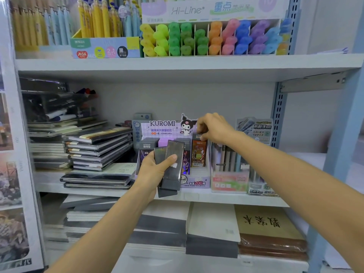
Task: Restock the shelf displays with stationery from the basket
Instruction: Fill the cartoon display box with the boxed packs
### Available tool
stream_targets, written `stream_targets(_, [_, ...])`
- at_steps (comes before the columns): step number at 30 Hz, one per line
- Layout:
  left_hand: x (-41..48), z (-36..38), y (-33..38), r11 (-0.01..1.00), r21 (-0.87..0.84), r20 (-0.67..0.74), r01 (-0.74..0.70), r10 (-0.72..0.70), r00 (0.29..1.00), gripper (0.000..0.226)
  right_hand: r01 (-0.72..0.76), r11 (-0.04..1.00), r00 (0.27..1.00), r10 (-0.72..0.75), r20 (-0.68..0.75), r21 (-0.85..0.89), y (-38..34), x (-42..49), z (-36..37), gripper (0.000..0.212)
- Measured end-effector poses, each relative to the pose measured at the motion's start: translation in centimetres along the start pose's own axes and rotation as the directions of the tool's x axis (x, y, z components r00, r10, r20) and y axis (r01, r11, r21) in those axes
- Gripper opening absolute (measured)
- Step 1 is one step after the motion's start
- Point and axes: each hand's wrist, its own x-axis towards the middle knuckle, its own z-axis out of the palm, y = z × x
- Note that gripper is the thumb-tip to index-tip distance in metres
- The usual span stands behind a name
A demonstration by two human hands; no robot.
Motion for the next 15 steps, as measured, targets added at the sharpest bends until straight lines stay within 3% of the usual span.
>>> stream_targets(6, [-0.1, 0.0, 0.0, 1.000, 0.011, -0.012, 0.009, -0.009, 1.000, 0.031, -0.001, 1.000, 0.997, -0.001, 0.075, 0.027, 0.1, 0.4, 0.2, 0.014])
stream_targets(12, [-0.1, 0.1, 0.1, 1.000, 0.015, -0.010, 0.007, -0.007, 1.000, 0.032, 0.089, 0.966, 0.996, -0.079, 0.050, -0.243, -0.5, -0.4, 0.8, 0.018])
stream_targets(13, [-0.2, 0.1, 0.2, 1.000, 0.012, -0.008, 0.003, -0.003, 1.000, 0.032, 0.118, 0.968, 0.993, -0.116, 0.025, -0.221, -0.5, -0.8, 0.5, 0.017])
stream_targets(15, [-0.2, 0.2, 0.3, 1.000, 0.008, -0.002, -0.009, 0.009, 1.000, 0.032, 0.157, 0.987, 0.983, -0.155, -0.098, 0.013, -0.9, -1.7, 0.2, 0.020])
